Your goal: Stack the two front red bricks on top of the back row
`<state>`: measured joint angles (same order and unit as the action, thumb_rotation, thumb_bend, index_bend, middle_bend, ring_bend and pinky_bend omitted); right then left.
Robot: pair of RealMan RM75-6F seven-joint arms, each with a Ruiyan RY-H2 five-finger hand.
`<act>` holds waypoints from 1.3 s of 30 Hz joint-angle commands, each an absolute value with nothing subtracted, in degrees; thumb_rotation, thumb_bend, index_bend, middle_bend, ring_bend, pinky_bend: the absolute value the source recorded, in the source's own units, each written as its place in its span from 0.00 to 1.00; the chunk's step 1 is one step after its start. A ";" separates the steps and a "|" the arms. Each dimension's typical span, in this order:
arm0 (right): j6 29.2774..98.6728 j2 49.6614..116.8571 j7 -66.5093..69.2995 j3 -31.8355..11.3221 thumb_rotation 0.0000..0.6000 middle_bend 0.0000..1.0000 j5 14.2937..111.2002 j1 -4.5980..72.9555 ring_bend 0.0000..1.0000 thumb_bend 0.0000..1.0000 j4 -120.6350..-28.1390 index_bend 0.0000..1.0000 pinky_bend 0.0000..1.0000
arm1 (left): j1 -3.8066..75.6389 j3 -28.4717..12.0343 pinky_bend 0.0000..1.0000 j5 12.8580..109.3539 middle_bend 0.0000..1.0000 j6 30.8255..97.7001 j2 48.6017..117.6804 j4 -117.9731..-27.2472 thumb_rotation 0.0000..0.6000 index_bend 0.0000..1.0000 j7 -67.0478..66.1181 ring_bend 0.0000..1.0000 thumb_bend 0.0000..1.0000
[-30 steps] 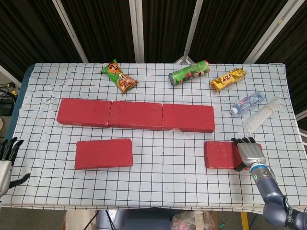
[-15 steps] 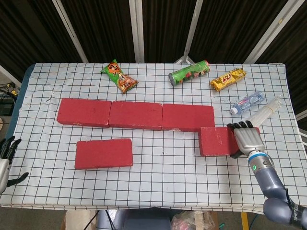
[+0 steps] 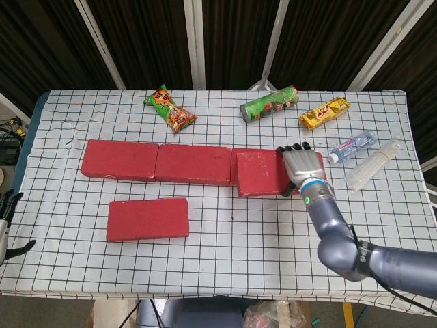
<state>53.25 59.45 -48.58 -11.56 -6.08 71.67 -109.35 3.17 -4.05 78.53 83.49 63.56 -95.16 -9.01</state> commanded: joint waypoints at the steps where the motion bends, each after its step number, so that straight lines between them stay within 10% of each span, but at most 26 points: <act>1: 52.95 66.90 -53.55 -14.87 1.00 0.29 -17.27 81.00 0.11 0.13 -100.30 0.23 0.00 | 3.21 -4.22 0.00 78.47 0.02 83.74 63.79 -94.89 1.00 0.11 -8.85 0.00 0.00; 39: 58.54 93.41 -78.93 -25.71 1.00 0.29 -29.84 87.52 0.11 0.13 -65.82 0.23 0.00 | 4.40 -4.72 0.00 76.58 0.02 82.39 64.07 -93.64 1.00 0.12 -8.62 0.00 0.00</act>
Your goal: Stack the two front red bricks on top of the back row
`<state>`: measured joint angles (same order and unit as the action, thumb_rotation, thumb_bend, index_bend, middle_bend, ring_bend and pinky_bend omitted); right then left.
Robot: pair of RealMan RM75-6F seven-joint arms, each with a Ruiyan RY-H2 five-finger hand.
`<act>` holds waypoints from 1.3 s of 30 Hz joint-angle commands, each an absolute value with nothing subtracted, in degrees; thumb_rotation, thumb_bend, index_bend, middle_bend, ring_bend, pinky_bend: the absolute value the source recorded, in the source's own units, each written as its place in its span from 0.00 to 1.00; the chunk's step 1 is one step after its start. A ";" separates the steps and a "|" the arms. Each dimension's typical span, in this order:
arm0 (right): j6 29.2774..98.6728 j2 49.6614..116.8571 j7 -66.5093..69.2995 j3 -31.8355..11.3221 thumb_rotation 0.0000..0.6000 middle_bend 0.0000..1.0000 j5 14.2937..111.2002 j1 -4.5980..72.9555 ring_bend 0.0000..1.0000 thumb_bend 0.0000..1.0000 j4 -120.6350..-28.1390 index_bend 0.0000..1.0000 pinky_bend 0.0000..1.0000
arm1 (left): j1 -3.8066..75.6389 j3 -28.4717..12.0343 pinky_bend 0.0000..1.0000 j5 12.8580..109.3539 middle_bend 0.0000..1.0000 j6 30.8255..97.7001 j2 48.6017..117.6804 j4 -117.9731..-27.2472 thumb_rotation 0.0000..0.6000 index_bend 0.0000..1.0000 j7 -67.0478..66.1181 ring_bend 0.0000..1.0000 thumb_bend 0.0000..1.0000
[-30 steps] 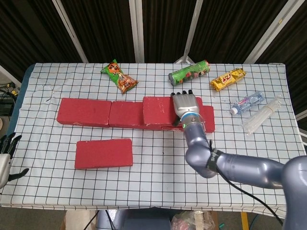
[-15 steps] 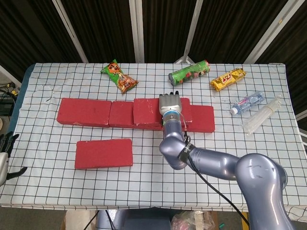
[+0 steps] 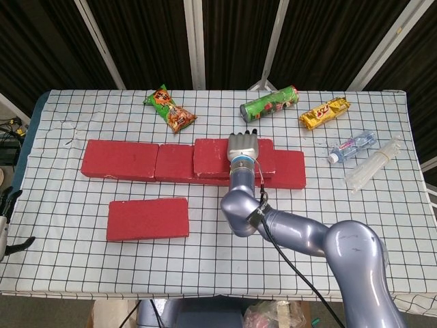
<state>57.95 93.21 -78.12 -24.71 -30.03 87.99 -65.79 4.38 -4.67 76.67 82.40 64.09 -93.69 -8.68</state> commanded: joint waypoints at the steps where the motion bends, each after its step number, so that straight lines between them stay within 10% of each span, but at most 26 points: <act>1: 58.73 93.44 -79.19 -26.16 1.00 0.29 -29.75 87.34 0.11 0.13 -65.91 0.23 0.00 | 4.41 -4.72 0.00 76.54 0.02 82.36 64.07 -93.61 1.00 0.12 -8.59 0.00 0.00; 39: 62.49 97.67 -85.69 -35.80 1.00 0.19 -25.17 83.63 0.04 0.13 -64.89 0.20 0.00 | 4.16 -5.25 0.00 75.56 0.02 83.08 63.78 -93.30 1.00 0.12 -7.72 0.00 0.00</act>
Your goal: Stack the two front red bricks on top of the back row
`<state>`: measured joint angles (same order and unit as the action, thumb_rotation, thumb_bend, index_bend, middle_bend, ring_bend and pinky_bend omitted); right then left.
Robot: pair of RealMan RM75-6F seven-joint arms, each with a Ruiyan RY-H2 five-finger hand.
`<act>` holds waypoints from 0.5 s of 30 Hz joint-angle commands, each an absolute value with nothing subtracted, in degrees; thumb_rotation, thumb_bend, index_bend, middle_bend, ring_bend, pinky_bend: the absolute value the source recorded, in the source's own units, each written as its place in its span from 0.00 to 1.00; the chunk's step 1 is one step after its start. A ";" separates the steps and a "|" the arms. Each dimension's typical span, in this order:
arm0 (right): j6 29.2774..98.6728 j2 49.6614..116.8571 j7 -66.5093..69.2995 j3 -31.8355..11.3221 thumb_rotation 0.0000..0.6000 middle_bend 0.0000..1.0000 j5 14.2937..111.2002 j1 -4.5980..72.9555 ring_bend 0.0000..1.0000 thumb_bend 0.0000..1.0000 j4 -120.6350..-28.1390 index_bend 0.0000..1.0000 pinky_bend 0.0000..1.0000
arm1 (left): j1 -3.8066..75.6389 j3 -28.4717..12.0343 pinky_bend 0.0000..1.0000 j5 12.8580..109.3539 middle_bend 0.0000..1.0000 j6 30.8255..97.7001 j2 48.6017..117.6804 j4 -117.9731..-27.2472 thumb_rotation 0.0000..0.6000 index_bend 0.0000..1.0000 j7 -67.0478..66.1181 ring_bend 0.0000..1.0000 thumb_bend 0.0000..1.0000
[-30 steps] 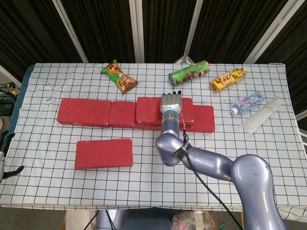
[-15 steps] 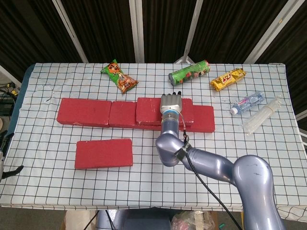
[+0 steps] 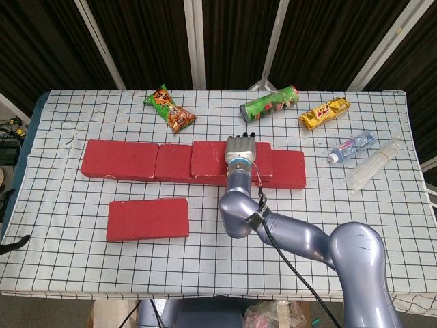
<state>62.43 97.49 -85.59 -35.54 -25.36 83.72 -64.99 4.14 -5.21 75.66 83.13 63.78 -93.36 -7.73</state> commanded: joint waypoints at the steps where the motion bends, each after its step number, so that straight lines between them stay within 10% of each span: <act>1: 62.55 97.75 -85.74 -35.93 1.00 0.19 -25.06 83.59 0.03 0.13 -64.83 0.20 0.00 | 4.18 -5.29 0.00 75.45 0.02 83.03 63.78 -93.27 1.00 0.12 -7.71 0.00 0.00; 15: 64.00 98.83 -87.21 -38.41 1.00 0.06 -25.09 83.31 0.00 0.13 -64.05 0.14 0.00 | 4.05 -5.42 0.00 75.35 0.02 83.17 63.46 -93.38 1.00 0.12 -6.91 0.00 0.00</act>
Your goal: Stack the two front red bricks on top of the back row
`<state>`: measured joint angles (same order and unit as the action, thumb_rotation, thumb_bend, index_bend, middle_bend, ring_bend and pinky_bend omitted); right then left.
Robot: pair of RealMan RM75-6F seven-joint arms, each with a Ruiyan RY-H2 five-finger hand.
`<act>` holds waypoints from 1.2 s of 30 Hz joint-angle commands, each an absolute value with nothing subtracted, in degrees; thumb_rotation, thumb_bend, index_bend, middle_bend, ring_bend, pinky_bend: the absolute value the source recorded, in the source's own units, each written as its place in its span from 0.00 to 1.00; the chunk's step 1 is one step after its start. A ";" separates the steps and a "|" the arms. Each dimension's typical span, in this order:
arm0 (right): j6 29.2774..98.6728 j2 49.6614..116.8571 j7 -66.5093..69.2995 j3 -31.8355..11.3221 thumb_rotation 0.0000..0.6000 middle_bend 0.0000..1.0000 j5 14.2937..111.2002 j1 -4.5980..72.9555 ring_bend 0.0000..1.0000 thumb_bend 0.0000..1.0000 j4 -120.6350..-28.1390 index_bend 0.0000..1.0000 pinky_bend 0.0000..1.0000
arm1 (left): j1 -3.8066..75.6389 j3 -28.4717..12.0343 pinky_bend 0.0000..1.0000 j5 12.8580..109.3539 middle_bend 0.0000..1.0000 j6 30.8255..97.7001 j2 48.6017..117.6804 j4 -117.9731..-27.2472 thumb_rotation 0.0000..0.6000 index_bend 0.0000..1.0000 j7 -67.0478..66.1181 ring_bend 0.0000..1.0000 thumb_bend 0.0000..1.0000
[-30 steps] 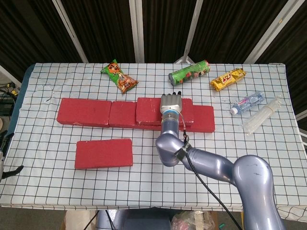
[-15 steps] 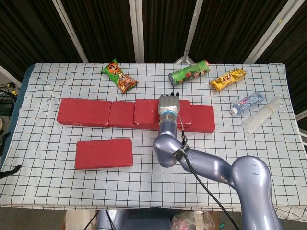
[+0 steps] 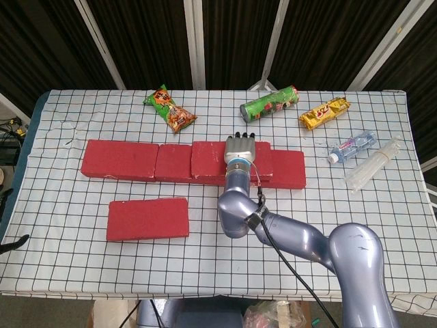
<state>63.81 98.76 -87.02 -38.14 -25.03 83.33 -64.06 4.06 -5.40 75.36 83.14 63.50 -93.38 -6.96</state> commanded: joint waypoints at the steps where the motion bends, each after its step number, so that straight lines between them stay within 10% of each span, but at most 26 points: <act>1: 64.14 98.85 -87.28 -38.57 1.00 0.05 -25.05 83.30 0.00 0.13 -64.08 0.14 0.00 | 4.04 -5.43 0.00 75.32 0.02 83.16 63.45 -93.37 1.00 0.12 -6.86 0.00 0.00; 20: 64.96 98.28 -86.36 -41.31 1.00 0.00 -23.25 81.72 0.00 0.13 -66.09 0.10 0.00 | 4.15 -5.35 0.00 75.37 0.02 82.84 63.40 -93.13 1.00 0.13 -6.67 0.00 0.00; 29: 67.69 84.34 -79.31 -42.38 1.00 0.00 -19.06 70.71 0.00 0.13 -88.40 0.08 0.00 | 4.16 -4.79 0.00 76.81 0.02 82.74 62.93 -93.29 1.00 0.13 -5.30 0.00 0.00; 36: 58.84 65.56 -63.31 -38.09 1.00 0.00 -3.89 47.23 0.00 0.13 -112.94 0.06 0.00 | 3.64 -3.98 0.00 78.62 0.02 83.46 62.04 -94.11 1.00 0.13 -3.97 0.00 0.00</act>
<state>64.44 77.46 -74.74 -40.78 -14.91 61.98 -100.57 3.73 -4.06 78.47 83.31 62.12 -94.00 -4.06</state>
